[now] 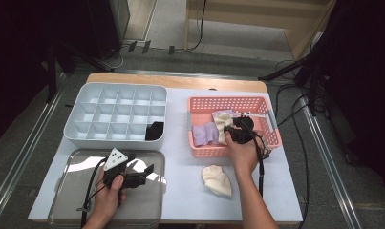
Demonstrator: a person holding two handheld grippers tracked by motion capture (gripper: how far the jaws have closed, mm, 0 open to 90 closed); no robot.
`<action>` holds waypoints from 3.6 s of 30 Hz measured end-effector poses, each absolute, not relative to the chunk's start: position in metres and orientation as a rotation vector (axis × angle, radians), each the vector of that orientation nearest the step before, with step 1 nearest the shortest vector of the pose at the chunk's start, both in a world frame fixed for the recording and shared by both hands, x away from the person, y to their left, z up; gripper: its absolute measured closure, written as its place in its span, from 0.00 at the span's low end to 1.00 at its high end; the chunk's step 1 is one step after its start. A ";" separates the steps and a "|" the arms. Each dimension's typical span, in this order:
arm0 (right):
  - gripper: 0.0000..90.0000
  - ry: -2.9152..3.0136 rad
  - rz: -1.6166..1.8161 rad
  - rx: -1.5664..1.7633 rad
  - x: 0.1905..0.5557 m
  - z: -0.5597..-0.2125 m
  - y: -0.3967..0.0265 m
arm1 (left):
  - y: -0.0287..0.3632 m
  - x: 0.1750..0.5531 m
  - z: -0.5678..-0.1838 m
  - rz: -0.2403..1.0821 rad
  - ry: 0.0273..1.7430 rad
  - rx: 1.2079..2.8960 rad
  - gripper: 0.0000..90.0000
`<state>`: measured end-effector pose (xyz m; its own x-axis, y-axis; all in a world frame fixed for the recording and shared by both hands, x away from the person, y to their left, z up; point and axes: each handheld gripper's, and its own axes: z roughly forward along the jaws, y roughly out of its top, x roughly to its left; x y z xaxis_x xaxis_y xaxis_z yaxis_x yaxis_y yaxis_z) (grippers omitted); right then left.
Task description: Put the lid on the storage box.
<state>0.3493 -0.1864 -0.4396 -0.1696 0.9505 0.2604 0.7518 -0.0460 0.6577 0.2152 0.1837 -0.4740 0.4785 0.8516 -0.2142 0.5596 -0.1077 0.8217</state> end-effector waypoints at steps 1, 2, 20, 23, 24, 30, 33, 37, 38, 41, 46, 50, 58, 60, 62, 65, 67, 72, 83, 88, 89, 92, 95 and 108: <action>0.95 1.948 1.039 1.812 0.348 -0.438 -0.187 | 0.184 0.215 -0.474 0.392 1.195 1.790 0.16; 0.95 1.940 1.046 1.807 0.347 -0.437 -0.188 | 0.184 0.215 -0.474 0.393 1.195 1.791 0.16; 0.96 1.911 1.313 1.570 0.324 -0.420 -0.167 | 0.183 0.215 -0.474 0.397 1.195 1.793 0.16; 0.96 1.912 1.338 1.524 0.321 -0.420 -0.157 | 0.184 0.215 -0.474 0.396 1.196 1.794 0.16; 0.96 1.897 1.348 1.500 0.320 -0.422 -0.155 | 0.184 0.215 -0.474 0.397 1.196 1.794 0.16; 0.96 1.813 1.423 1.419 0.313 -0.425 -0.149 | 0.184 0.214 -0.474 0.399 1.193 1.794 0.16; 0.96 1.777 1.441 1.403 0.311 -0.422 -0.150 | 0.184 0.214 -0.474 0.400 1.193 1.794 0.16; 0.96 1.742 1.468 1.410 0.307 -0.416 -0.154 | 0.183 0.214 -0.473 0.405 1.193 1.793 0.16; 0.96 1.739 1.470 1.410 0.306 -0.414 -0.155 | 0.183 0.214 -0.473 0.406 1.192 1.793 0.16; 0.96 1.739 1.466 1.400 0.301 -0.410 -0.158 | 0.183 0.214 -0.473 0.415 1.186 1.790 0.15; 0.96 1.737 1.475 1.385 0.289 -0.403 -0.162 | 0.183 0.213 -0.473 0.429 1.189 1.783 0.15; 0.96 1.734 1.488 1.378 0.278 -0.396 -0.167 | 0.182 0.212 -0.473 0.442 1.188 1.786 0.15; 0.96 1.736 1.511 1.380 0.257 -0.392 -0.175 | 0.181 0.212 -0.473 0.446 1.186 1.783 0.16; 0.96 1.739 1.516 1.381 0.251 -0.394 -0.176 | 0.181 0.212 -0.473 0.446 1.185 1.783 0.16; 0.96 1.743 1.516 1.376 0.245 -0.396 -0.176 | 0.181 0.212 -0.473 0.447 1.186 1.783 0.16; 0.96 1.748 1.525 1.370 0.237 -0.400 -0.175 | 0.182 0.212 -0.473 0.447 1.184 1.787 0.16; 0.96 1.758 1.532 1.367 0.231 -0.403 -0.174 | 0.182 0.212 -0.473 0.447 1.183 1.787 0.15; 0.96 1.784 1.537 1.349 0.219 -0.410 -0.168 | 0.182 0.211 -0.473 0.448 1.184 1.788 0.16; 0.96 1.885 1.550 1.368 0.200 -0.439 -0.148 | 0.182 0.211 -0.473 0.450 1.180 1.788 0.15; 0.96 1.941 1.519 1.382 0.195 -0.455 -0.138 | 0.182 0.211 -0.473 0.452 1.180 1.789 0.15; 0.96 1.950 1.514 1.375 0.194 -0.457 -0.137 | 0.182 0.211 -0.473 0.452 1.180 1.789 0.16; 0.96 1.979 1.502 1.382 0.192 -0.464 -0.131 | 0.182 0.211 -0.473 0.452 1.180 1.790 0.15; 0.96 2.019 1.486 1.376 0.190 -0.471 -0.126 | 0.182 0.212 -0.473 0.455 1.178 1.792 0.15; 0.78 2.017 1.516 1.375 0.190 -0.473 -0.124 | 0.182 0.211 -0.473 0.452 1.178 1.790 0.16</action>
<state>0.1899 -0.1241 -0.4734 -0.5148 0.7993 0.3101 0.5199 0.0034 0.8542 0.2113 0.1815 -0.4730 0.4754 0.8629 -0.1716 0.5271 -0.1232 0.8408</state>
